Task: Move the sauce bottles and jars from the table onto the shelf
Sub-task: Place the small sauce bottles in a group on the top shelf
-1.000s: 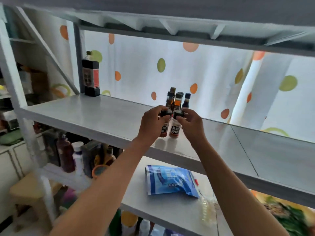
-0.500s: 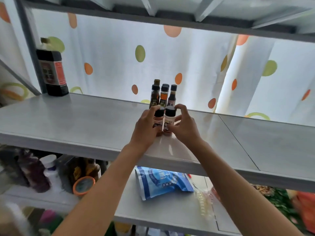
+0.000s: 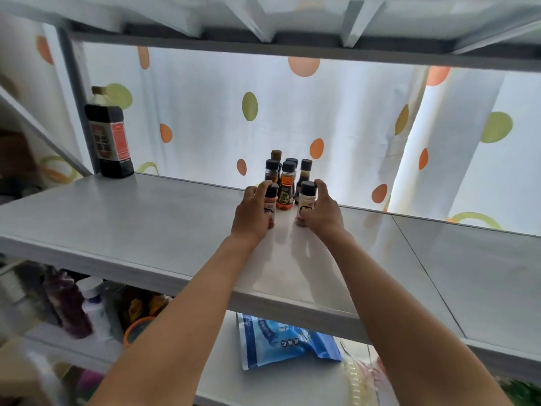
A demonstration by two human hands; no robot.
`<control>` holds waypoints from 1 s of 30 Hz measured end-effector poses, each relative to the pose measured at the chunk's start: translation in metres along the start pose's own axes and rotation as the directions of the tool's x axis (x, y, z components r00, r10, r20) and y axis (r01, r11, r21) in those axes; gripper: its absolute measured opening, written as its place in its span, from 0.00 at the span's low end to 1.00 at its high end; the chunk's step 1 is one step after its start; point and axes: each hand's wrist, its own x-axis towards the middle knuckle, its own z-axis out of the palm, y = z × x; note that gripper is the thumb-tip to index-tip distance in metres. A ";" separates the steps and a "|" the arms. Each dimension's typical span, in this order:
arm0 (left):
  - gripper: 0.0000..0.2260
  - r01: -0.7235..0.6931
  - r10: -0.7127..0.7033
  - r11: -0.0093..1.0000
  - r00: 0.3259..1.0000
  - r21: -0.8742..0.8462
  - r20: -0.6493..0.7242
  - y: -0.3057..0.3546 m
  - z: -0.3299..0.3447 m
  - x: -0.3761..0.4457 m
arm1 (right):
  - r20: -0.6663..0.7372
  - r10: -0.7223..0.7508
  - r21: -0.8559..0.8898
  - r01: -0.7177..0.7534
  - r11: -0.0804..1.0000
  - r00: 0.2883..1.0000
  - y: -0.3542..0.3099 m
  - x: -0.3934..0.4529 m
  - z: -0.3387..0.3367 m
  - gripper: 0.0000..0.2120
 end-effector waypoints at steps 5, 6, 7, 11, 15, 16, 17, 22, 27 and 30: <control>0.34 0.047 -0.048 0.998 0.999 -0.038 -0.017 -0.003 0.014 0.018 | -0.036 -0.013 0.018 0.013 1.000 0.999 0.009 0.019 0.014 0.36; 0.35 0.056 -0.056 0.998 0.998 -0.042 -0.018 -0.003 0.016 0.021 | -0.048 -0.018 0.018 0.019 1.000 0.999 0.011 0.023 0.018 0.35; 0.35 0.056 -0.057 0.998 0.998 -0.040 -0.025 -0.004 0.019 0.025 | -0.056 -0.020 0.022 0.021 1.000 0.998 0.012 0.028 0.020 0.34; 0.39 0.048 -0.052 0.997 0.996 -0.066 -0.072 -0.010 0.027 0.032 | -0.086 0.078 0.046 -0.074 0.996 0.993 0.019 0.046 0.024 0.32; 0.42 0.127 -0.146 0.974 0.985 -0.187 -0.087 -0.018 0.033 0.036 | -0.101 0.121 0.089 -0.113 0.990 0.987 0.023 0.055 0.039 0.14; 0.39 0.131 -0.149 0.976 0.984 -0.173 -0.096 -0.019 0.034 0.037 | -0.090 0.119 0.092 -0.110 0.990 0.989 0.025 0.057 0.043 0.13; 0.35 0.126 -0.144 0.980 0.983 -0.151 -0.113 -0.020 0.035 0.038 | -0.078 0.110 0.083 -0.103 0.991 0.991 0.027 0.059 0.047 0.14; 0.28 0.103 -0.119 0.988 0.983 -0.116 -0.141 -0.025 0.040 0.044 | -0.083 0.092 0.098 -0.084 0.992 0.992 0.035 0.069 0.052 0.14; 0.23 0.165 -0.178 0.980 0.976 -0.107 -0.125 -0.032 0.046 0.049 | -0.083 0.085 0.182 -0.069 0.981 0.993 0.043 0.071 0.053 0.14; 0.20 0.201 -0.215 0.972 0.970 -0.122 -0.116 -0.036 0.048 0.050 | -0.074 0.104 0.174 -0.090 0.981 0.992 0.043 0.073 0.053 0.16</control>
